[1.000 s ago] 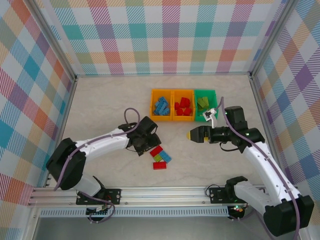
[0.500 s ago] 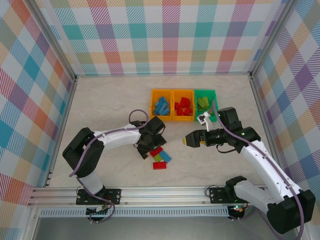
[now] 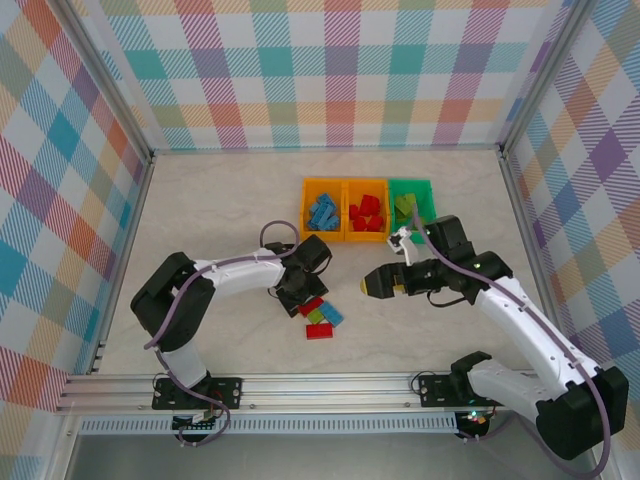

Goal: Sort the legos into containers by color

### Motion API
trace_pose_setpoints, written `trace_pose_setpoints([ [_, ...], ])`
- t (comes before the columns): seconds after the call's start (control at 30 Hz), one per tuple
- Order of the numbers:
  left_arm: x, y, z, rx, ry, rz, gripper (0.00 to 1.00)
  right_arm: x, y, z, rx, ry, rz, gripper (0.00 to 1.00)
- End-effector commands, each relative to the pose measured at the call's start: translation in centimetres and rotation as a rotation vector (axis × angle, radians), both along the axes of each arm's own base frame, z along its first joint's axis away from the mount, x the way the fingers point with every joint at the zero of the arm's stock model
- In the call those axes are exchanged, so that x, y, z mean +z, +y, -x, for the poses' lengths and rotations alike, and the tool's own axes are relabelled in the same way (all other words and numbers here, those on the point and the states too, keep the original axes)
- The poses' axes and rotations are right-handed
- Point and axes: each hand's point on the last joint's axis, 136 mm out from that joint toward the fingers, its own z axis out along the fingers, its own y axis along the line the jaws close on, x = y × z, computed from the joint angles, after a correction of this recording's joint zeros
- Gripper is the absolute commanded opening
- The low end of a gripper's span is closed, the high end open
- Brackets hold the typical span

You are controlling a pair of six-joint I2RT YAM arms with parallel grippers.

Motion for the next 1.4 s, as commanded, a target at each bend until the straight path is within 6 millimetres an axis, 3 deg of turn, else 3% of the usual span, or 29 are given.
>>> trace_pose_setpoints([
  [0.0,2.5,0.0,-1.6,-0.06,-0.126,-0.028,0.5,0.0,0.1,0.0,-0.006,-0.006,0.035,1.0],
  [0.1,6.5,-0.5,-4.5,-0.121,-0.288,-0.045,0.49,0.3,-0.1,-0.9,-0.048,-0.036,0.06,1.0],
  [0.23,11.9,-2.8,-8.6,-0.22,-0.484,-0.049,0.48,0.7,-1.0,-2.5,-0.142,-0.105,0.097,1.0],
  [0.4,16.1,-5.5,-13.9,-0.256,-0.68,-0.094,0.49,1.4,-1.4,-2.9,-0.183,-0.134,0.094,1.0],
  [0.53,17.6,-8.1,-18.0,-0.268,-0.777,-0.138,0.49,1.3,-1.7,-2.5,-0.194,-0.125,0.096,1.0],
  [0.63,17.1,-10.6,-20.7,-0.284,-0.795,-0.136,0.5,1.0,-2.0,-2.3,-0.209,-0.122,0.099,1.0],
  [0.8,15.1,-12.8,-23.9,-0.284,-0.768,-0.152,0.53,1.0,-2.4,-2.0,-0.227,-0.122,0.1,1.0],
  [0.87,14.8,-13.2,-24.6,-0.283,-0.768,-0.153,0.58,1.0,-2.5,-1.9,-0.231,-0.124,0.101,1.0],
  [0.93,14.7,-13.4,-25.1,-0.281,-0.781,-0.157,0.71,1.0,-2.7,-1.9,-0.238,-0.13,0.103,1.0],
  [1.03,15.7,-13.5,-25.3,-0.271,-0.805,-0.146,0.81,0.9,-2.7,-1.9,-0.242,-0.131,0.103,1.0],
  [1.2,18.4,-13.0,-24.9,-0.283,-0.844,-0.139,0.86,0.8,-2.5,-2.2,-0.24,-0.127,0.103,1.0],
  [1.37,23.1,-11.2,-22.3,-0.319,-0.909,-0.093,0.83,0.1,-3.2,-2.5,-0.267,-0.117,0.148,1.0],
])
